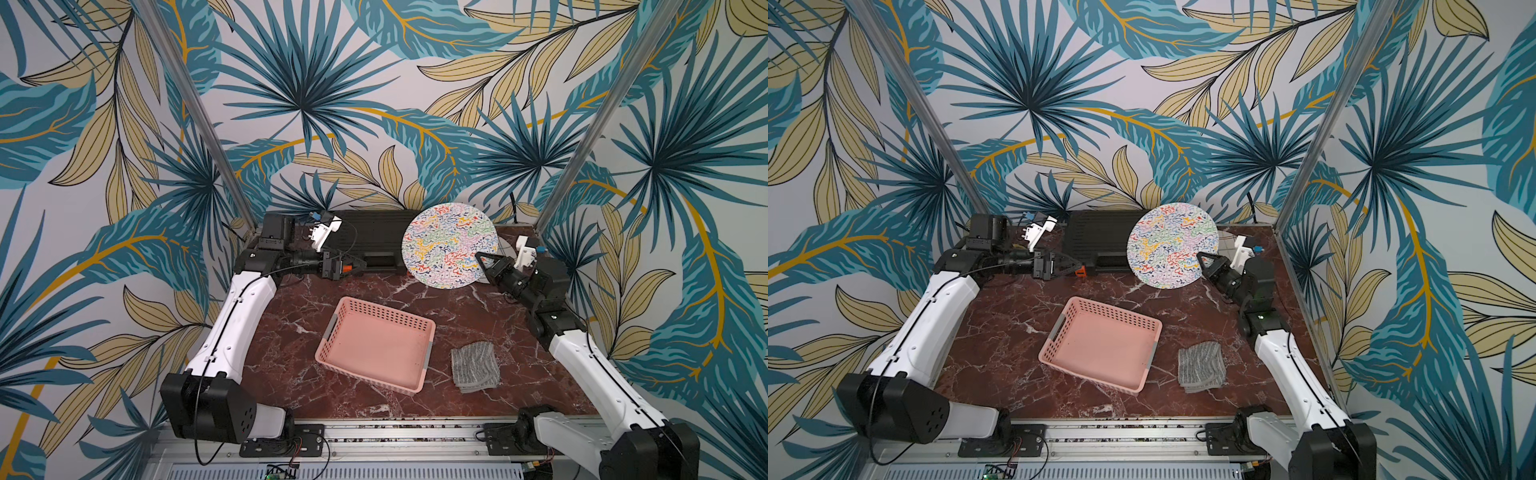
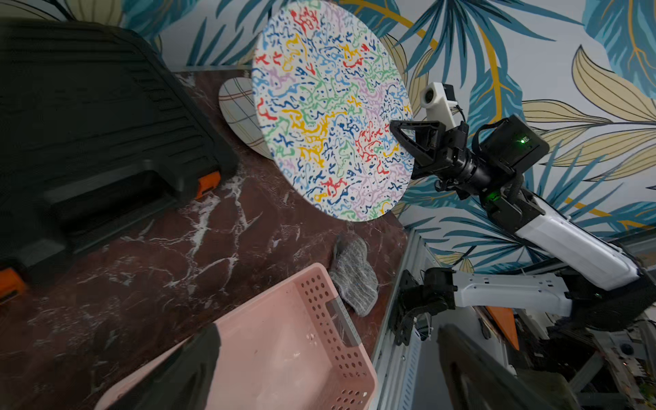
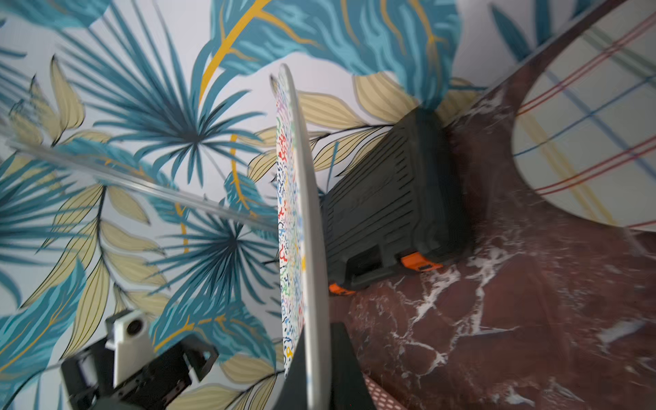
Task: Wipe the wet plate dry
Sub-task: Place the plate on the plate.
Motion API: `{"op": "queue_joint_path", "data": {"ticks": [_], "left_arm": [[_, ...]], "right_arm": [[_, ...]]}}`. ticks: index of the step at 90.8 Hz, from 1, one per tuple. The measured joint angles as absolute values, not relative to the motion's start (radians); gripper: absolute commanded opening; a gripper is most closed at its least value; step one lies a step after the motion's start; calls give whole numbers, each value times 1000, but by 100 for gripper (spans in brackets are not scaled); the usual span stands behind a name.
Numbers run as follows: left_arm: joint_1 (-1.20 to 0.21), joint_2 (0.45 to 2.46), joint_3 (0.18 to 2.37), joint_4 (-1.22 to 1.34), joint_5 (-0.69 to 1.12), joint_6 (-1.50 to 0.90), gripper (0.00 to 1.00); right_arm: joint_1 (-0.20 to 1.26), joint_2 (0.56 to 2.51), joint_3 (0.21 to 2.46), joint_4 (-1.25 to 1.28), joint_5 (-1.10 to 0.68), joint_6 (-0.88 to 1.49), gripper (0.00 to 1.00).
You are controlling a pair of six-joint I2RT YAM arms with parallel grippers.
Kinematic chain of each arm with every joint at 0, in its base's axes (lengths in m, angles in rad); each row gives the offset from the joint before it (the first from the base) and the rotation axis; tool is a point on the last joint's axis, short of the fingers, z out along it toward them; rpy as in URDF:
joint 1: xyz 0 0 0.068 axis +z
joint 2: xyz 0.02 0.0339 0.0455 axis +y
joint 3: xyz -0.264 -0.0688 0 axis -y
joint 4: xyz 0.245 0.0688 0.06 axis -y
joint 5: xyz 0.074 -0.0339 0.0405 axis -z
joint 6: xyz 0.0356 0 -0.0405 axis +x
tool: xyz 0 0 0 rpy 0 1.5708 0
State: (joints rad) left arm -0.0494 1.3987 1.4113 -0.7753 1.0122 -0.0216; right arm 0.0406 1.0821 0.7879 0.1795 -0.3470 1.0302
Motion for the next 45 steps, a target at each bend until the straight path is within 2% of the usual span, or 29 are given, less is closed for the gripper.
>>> {"op": "queue_joint_path", "data": {"ticks": [15,45], "left_arm": [[0,1350,1334,-749,892,-4,100],[13,1312,1257,-687,850,-12,100]], "right_arm": [[-91,1128,750,177,-250,1130,0],[-199,1508,775,311,-225,1202,0]]}}
